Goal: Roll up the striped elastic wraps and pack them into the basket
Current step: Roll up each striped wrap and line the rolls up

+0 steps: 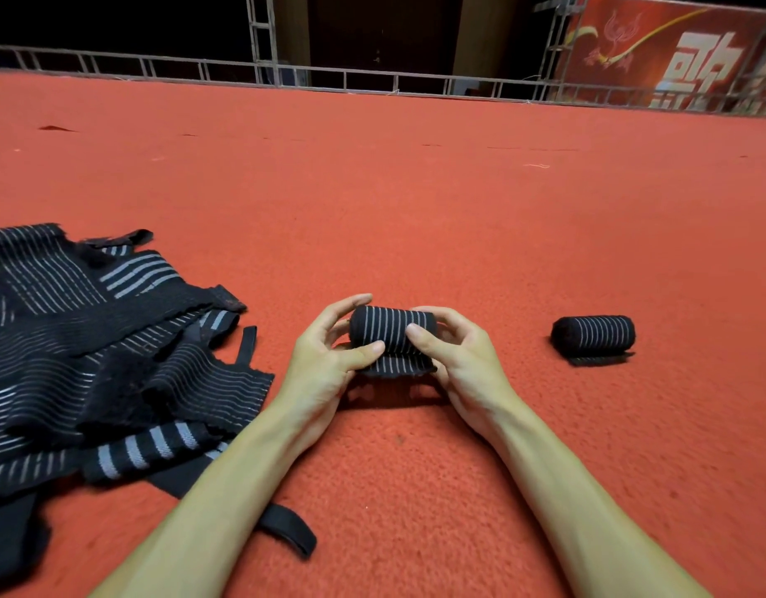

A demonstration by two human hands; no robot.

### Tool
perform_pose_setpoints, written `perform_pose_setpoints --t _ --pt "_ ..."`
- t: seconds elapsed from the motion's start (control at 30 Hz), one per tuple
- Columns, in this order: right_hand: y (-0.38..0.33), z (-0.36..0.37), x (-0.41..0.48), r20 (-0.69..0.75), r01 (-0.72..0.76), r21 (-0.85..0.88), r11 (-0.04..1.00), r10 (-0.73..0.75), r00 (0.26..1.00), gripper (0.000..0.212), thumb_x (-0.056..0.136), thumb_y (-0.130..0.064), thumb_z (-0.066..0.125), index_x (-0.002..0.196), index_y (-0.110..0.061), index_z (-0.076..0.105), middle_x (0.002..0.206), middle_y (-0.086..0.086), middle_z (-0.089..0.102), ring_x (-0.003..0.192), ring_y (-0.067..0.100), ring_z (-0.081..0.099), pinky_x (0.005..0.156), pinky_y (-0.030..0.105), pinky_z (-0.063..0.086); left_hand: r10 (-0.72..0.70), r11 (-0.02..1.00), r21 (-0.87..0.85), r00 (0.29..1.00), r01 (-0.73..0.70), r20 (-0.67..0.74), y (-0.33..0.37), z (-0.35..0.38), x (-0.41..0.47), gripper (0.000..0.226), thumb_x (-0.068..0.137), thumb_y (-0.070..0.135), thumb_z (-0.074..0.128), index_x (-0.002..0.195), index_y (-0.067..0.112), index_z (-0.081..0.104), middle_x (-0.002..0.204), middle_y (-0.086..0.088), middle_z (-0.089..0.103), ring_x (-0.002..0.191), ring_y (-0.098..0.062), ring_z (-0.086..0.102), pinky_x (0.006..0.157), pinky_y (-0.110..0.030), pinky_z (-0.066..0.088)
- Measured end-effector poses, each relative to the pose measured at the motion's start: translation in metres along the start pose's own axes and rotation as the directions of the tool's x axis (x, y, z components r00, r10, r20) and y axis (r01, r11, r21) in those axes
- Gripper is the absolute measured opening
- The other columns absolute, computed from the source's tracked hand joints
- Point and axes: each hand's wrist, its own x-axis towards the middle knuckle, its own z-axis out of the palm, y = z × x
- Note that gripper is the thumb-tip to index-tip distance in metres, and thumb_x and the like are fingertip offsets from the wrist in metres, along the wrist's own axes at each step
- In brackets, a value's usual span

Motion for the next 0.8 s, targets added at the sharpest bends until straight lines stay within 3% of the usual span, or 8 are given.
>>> perform_pose_setpoints --t 0.1,0.27,0.4,0.47,0.53,0.6,0.7,0.8 --pt "0.000 -0.001 -0.001 0.024 0.067 -0.068 0.995 -0.065 0.998 0.032 0.073 -0.012 0.078 0.103 -0.015 0.067 0.094 -0.008 0.070 0.093 0.016 0.064 0.087 0.041 0.052 -0.021 0.998 -0.055 0.999 0.019 -0.031 -0.001 -0.001 0.002 0.040 0.081 -0.004 0.064 0.118 0.010 0.058 0.108 -0.003 0.062 0.086 -0.010 0.067 0.072 -0.029 0.057" --pt "0.006 0.000 0.000 0.042 0.022 -0.011 1.000 -0.022 0.999 0.032 0.077 -0.006 0.074 0.107 -0.015 0.067 0.102 -0.001 0.069 0.086 0.021 0.065 0.068 0.036 0.054 0.000 1.000 0.014 0.998 0.001 -0.061 -0.007 -0.006 0.007 0.033 0.081 0.010 0.068 0.113 0.009 0.062 0.099 0.000 0.068 0.082 -0.014 0.068 0.068 -0.031 0.057" --pt "0.008 -0.002 0.007 -0.015 0.001 0.092 0.996 0.000 1.000 0.030 0.079 -0.005 0.069 0.108 -0.011 0.068 0.101 0.003 0.065 0.085 0.018 0.064 0.079 0.033 0.053 0.005 0.991 0.135 0.997 0.005 -0.072 -0.010 -0.005 0.006 0.034 0.076 0.004 0.073 0.107 0.018 0.064 0.084 -0.002 0.074 0.079 -0.020 0.069 0.066 -0.031 0.058" --pt "0.008 -0.002 0.007 -0.029 -0.004 0.025 1.000 0.004 1.000 0.028 0.081 -0.001 0.070 0.103 -0.018 0.071 0.103 0.003 0.066 0.089 0.021 0.063 0.085 0.039 0.051 0.004 0.975 0.220 0.996 0.016 -0.091 -0.008 -0.004 0.004 0.035 0.076 0.004 0.075 0.103 0.023 0.065 0.092 -0.009 0.073 0.085 -0.025 0.070 0.072 -0.035 0.057" --pt "0.006 -0.004 0.004 -0.036 0.003 -0.078 0.997 -0.006 0.999 0.027 0.079 -0.007 0.073 0.099 -0.026 0.072 0.105 0.002 0.066 0.088 0.021 0.063 0.080 0.033 0.054 -0.004 0.954 0.297 0.995 0.033 -0.097 -0.001 -0.001 -0.002 0.034 0.075 0.007 0.077 0.102 0.024 0.066 0.101 -0.012 0.071 0.091 -0.027 0.070 0.082 -0.041 0.057" --pt "-0.001 -0.012 -0.003 -0.038 0.014 -0.188 0.982 -0.022 0.999 0.027 0.080 -0.009 0.074 0.099 -0.028 0.071 0.107 0.003 0.067 0.088 0.018 0.064 0.078 0.031 0.056 -0.030 0.946 0.320 0.995 0.060 -0.098 0.004 0.006 -0.008 0.032 0.076 0.007 0.077 0.103 0.022 0.066 0.104 -0.008 0.070 0.087 -0.021 0.070 0.081 -0.039 0.057" --pt "-0.020 -0.036 -0.020 -0.045 0.019 -0.229 0.973 -0.030 0.999 0.028 0.082 -0.009 0.073 0.107 -0.020 0.069 0.107 0.001 0.068 0.091 0.020 0.066 0.086 0.040 0.054 -0.086 0.957 0.274 0.995 0.098 -0.056 0.009 0.030 -0.015 0.028 0.082 0.002 0.070 0.107 0.012 0.065 0.101 -0.003 0.068 0.084 -0.016 0.069 0.075 -0.029 0.059" --pt "-0.041 -0.071 -0.041 -0.086 -0.009 -0.238 0.971 -0.012 0.996 0.032 0.083 -0.008 0.072 0.114 -0.011 0.067 0.105 0.001 0.068 0.083 0.018 0.066 0.075 0.035 0.056 -0.138 0.957 0.261 0.990 0.128 0.021 0.004 0.067 -0.017 0.024 0.087 -0.002 0.062 0.110 0.007 0.062 0.100 -0.003 0.062 0.087 -0.018 0.066 0.072 -0.024 0.058"
